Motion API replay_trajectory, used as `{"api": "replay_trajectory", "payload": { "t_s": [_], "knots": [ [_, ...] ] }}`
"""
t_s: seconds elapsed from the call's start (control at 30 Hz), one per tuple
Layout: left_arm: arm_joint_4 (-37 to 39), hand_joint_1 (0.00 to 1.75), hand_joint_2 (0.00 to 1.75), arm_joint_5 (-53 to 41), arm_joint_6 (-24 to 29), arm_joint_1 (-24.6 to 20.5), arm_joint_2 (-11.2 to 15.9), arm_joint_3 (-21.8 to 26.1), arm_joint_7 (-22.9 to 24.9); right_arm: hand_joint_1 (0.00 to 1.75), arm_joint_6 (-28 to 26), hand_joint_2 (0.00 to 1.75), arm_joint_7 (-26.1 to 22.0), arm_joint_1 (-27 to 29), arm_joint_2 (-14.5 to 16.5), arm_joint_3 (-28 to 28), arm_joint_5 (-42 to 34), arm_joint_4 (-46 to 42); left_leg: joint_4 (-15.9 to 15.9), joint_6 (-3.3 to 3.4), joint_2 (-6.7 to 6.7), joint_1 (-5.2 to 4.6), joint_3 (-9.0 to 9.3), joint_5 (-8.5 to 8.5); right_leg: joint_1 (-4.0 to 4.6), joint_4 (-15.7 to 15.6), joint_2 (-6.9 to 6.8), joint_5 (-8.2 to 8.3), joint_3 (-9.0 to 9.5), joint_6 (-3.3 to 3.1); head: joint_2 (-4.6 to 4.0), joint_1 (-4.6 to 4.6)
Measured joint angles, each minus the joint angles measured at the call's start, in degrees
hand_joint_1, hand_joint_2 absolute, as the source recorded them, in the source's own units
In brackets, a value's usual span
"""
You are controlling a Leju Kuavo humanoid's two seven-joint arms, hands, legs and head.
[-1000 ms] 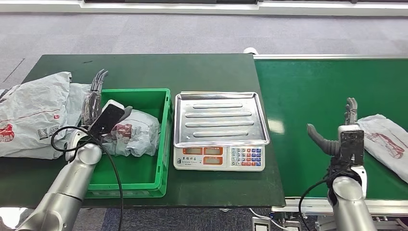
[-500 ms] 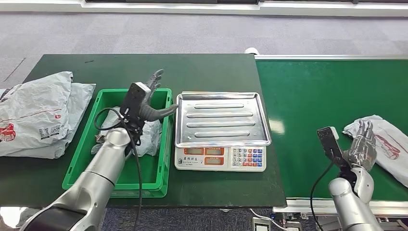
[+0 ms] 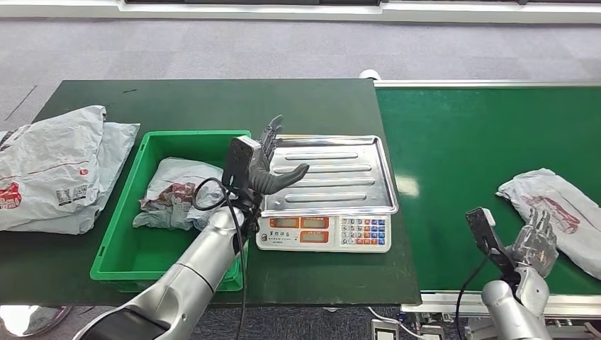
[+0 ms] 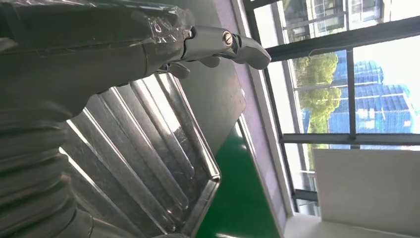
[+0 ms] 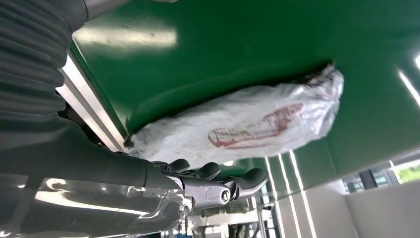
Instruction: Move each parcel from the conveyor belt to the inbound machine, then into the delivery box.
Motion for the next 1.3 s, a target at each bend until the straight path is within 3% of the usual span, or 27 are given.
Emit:
{"api": "replay_trajectory", "payload": {
  "t_s": [0.17,0.3,0.53,1.3],
  "knots": [
    [2.36,0.0,1.75,5.48,4.28,-0.03,-0.84,-5.01,-2.57,0.0,2.08,1.75,-0.79,0.46,0.98,-2.03,0.29,1.17,0.0,0.0,0.01,0.0,-0.01,0.0,0.0,0.0,0.0,0.0,0.01,0.01,0.0,0.0],
    [4.07,0.0,1.75,8.11,5.7,-0.04,-1.07,-7.06,-5.35,0.0,4.14,1.75,1.39,-0.47,1.48,-2.56,2.26,3.34,0.0,0.0,0.02,-0.01,-0.01,0.0,-0.01,0.0,0.03,0.0,0.01,0.01,0.0,0.01],
    [6.11,0.0,1.75,9.3,5.14,0.46,-1.12,-7.08,-6.3,0.0,3.57,1.75,3.87,-3.9,1.91,-2.7,6.69,7.08,0.0,0.0,0.03,0.0,0.0,0.02,0.0,0.01,0.02,0.01,0.01,0.01,0.0,0.0],
    [6.47,0.0,1.75,7.2,6.39,0.97,-1.05,-6.4,-7.56,0.0,1.9,1.75,2.35,-5.6,2.47,-6.73,8.24,10.04,0.0,0.0,0.01,0.0,0.02,0.01,0.0,0.01,0.0,0.01,0.05,0.01,0.0,0.0]
  ]
}}
